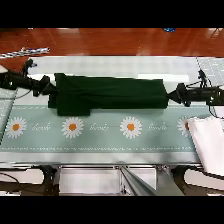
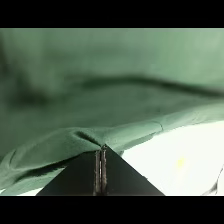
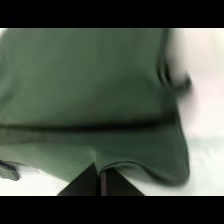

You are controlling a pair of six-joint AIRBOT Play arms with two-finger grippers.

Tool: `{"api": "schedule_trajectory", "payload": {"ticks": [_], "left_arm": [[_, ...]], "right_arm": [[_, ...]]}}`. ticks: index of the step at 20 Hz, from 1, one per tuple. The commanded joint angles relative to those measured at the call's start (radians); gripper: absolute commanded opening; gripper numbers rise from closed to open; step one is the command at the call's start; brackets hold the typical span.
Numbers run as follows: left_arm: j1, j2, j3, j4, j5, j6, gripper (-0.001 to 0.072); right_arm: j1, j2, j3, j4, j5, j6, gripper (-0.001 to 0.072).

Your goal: Fold the shirts.

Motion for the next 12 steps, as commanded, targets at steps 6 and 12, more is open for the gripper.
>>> {"api": "schedule_trajectory", "payload": {"ticks": [6, 12], "left_arm": [[-0.05, -0.346, 0.503, -0.007, -0.063, -0.152, 0.0019], [-0.065, -0.455, 0.573, -0.01, -0.044, -0.149, 0.002]], "right_arm": [[0.017, -0.187, 0.211, 0.015, -0.029, 0.035, 0.0024], [0.027, -0.26, 0.234, 0.053, -0.084, 0.029, 0.0024]]}}
